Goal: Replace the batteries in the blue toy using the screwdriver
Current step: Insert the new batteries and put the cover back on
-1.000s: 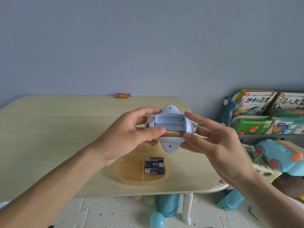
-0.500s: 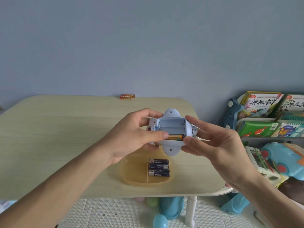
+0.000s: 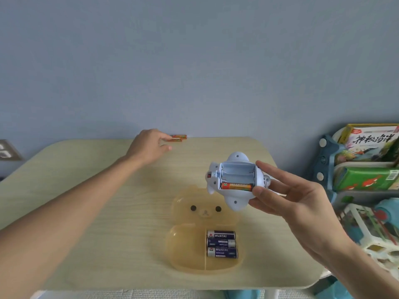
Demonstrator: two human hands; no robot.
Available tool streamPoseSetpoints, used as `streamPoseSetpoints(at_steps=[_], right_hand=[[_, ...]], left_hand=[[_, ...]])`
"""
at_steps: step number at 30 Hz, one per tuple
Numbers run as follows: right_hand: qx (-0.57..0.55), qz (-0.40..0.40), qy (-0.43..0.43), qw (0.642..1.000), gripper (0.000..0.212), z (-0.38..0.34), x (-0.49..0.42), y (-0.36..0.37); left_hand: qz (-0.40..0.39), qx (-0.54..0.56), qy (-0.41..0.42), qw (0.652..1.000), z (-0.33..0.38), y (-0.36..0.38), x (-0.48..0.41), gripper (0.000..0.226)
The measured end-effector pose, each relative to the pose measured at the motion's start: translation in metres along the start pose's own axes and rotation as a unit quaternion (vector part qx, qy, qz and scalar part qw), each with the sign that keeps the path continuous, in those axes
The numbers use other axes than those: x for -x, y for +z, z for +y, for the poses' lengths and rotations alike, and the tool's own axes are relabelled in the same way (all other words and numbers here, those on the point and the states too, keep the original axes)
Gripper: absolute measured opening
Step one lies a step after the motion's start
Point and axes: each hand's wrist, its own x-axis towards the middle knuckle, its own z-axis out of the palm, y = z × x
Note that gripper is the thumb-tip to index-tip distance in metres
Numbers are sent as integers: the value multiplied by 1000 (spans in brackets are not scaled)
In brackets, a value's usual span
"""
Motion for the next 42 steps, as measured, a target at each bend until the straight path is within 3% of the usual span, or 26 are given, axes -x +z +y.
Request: streamPoseSetpoints(at_steps=[6, 18, 24, 32, 34, 37, 42], right_hand=[[-8, -9, 7, 1000, 59, 10, -9, 8], [0, -11, 19, 1000, 64, 10, -5, 12], [-11, -16, 20, 1000, 60, 8, 0, 10], [-4, -27, 10, 1000, 55, 2, 8, 14], [-3, -31, 10, 999, 56, 0, 11, 14], [-2, -37, 5, 999, 55, -4, 15, 15], [4, -38, 4, 999, 54, -9, 23, 13]], left_hand=[[15, -40, 67, 997, -7, 19, -35, 27], [21, -30, 39, 999, -15, 34, -39, 15], [30, 130, 32, 991, 16, -3, 2, 8], [-65, 340, 154, 926, 109, -77, 104, 26], [-99, 327, 188, 921, 125, -80, 121, 35], [-80, 282, 213, 932, 138, -73, 137, 42], [-38, 197, 222, 954, 146, -61, 145, 21]])
